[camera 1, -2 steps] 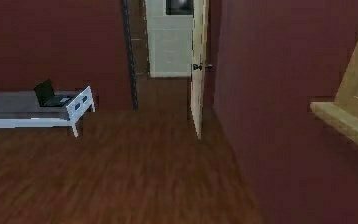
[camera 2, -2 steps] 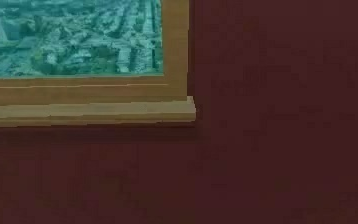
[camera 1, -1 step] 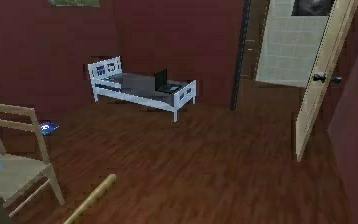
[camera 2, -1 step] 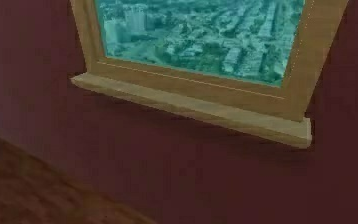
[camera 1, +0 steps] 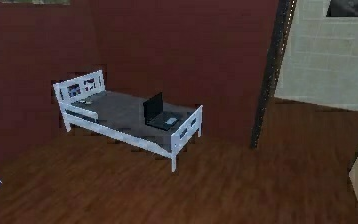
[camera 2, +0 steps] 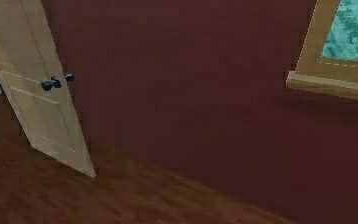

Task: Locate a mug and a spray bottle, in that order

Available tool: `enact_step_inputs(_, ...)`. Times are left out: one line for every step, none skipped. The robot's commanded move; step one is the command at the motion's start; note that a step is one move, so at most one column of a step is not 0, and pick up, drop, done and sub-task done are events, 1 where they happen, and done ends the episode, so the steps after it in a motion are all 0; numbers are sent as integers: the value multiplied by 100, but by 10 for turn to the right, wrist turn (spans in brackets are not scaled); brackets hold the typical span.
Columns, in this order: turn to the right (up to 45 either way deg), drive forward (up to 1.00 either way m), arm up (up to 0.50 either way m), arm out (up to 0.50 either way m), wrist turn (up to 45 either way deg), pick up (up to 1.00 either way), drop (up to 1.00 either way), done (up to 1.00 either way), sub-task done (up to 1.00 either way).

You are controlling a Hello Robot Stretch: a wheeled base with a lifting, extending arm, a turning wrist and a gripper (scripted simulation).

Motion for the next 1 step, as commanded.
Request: enact_step_inputs(0,40,0,0,0,0,0,0,0)
